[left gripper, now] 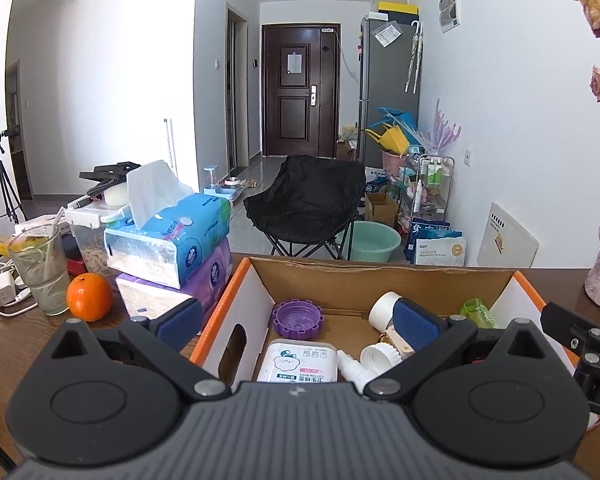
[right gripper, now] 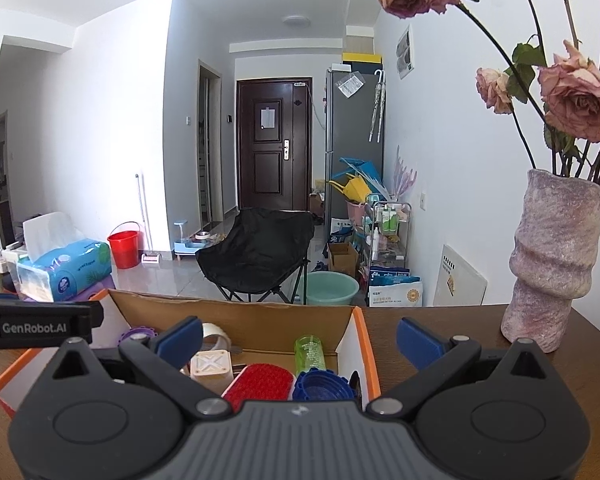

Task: Organize rigid objects
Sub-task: 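Withdraw both tools from the red box back over the table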

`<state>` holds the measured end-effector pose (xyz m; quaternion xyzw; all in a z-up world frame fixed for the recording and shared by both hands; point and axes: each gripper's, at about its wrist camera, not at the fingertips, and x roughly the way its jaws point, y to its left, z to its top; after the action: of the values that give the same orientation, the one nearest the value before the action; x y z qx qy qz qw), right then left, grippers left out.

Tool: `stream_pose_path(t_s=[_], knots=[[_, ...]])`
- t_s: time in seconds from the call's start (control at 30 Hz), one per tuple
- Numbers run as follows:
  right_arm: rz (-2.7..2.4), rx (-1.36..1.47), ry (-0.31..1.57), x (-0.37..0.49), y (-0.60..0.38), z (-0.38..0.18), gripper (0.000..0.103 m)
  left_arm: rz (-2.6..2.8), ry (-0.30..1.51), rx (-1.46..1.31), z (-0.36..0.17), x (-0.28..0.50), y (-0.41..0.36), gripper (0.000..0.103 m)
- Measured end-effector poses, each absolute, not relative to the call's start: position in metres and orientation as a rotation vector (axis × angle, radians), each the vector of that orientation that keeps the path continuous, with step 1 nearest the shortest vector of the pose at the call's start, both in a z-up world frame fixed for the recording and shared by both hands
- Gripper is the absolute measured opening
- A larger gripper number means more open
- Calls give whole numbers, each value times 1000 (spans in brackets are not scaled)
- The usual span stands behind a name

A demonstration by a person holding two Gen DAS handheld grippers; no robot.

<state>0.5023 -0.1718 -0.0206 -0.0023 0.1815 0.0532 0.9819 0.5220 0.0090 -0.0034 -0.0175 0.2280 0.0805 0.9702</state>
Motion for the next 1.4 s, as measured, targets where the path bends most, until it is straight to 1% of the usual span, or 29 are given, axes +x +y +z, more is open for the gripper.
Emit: stream_pose_path(t_s=[0.6,0.97,1.4], knots=[[116,-24,338,404,-183,4,103,136,410,-51,28,420,18,103],[104,-46,301,329,-182,22,103,96,391,-25,48,346,7,103],[72,3,273,222,-203,37,103,59,402,-18,49,244,3,103]])
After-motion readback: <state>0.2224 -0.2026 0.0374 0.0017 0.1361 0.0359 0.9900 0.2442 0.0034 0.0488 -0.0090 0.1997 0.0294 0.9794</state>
